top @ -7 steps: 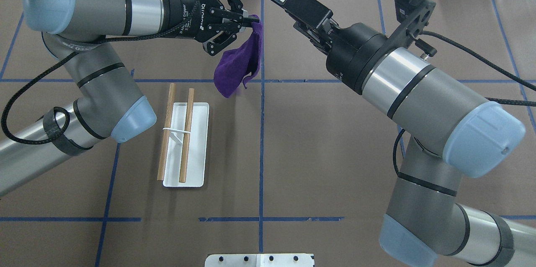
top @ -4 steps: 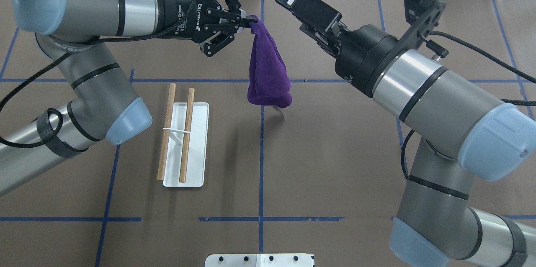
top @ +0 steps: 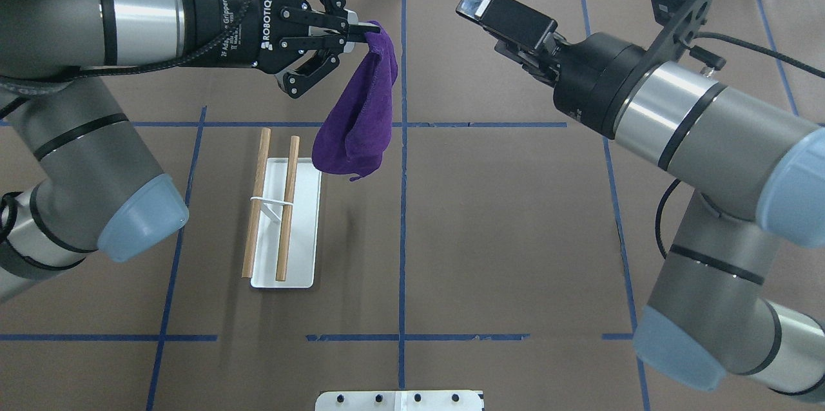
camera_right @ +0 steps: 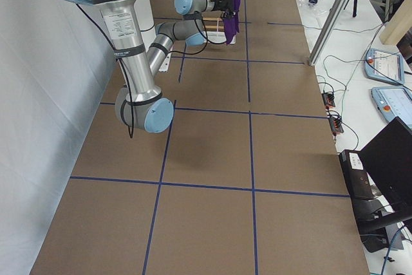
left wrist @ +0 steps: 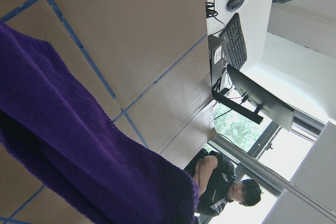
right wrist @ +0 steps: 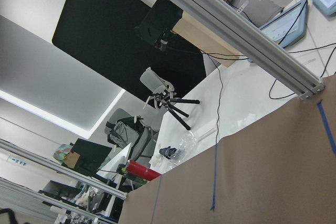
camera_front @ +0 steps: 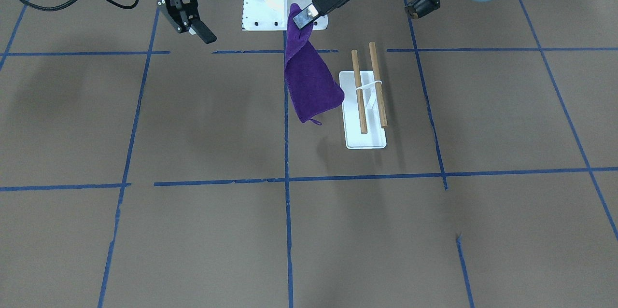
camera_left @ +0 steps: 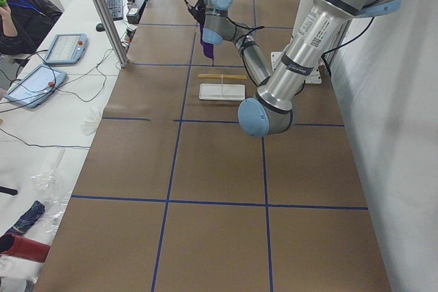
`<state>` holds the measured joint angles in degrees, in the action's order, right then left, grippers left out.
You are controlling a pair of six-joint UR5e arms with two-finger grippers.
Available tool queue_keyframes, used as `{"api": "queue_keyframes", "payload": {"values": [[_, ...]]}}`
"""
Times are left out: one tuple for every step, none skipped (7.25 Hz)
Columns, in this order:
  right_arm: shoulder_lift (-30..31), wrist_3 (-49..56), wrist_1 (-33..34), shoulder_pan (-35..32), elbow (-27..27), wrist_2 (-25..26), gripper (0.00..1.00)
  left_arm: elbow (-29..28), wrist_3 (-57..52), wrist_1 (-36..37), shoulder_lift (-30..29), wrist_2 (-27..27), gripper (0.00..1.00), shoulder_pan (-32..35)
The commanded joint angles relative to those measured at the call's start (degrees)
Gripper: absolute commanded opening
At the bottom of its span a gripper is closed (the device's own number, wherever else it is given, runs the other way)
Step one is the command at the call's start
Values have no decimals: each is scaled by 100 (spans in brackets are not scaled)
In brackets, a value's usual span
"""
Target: Hang towel on rack
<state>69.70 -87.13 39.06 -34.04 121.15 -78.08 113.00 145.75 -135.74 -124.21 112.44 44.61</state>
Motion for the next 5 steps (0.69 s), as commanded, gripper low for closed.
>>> {"api": "queue_keyframes", "payload": {"values": [[104, 422, 932, -925, -13, -1318, 100, 590, -351, 1108, -15, -615, 0, -58], [261, 1086, 1433, -1163, -22, -1550, 100, 705, -772, 1433, -15, -914, 0, -154], [489, 1841, 1916, -1357, -22, -1700, 100, 967, -1429, 2063, -7, -1465, 0, -459], [570, 2319, 2374, -1498, -39, -1841, 100, 1283, -2001, 2992, -15, -2488, 0, -1071], [675, 2628, 2935, -1726, -48, -2216, 100, 1443, -2459, 3558, -15, -3421, 0, -1678]]}}
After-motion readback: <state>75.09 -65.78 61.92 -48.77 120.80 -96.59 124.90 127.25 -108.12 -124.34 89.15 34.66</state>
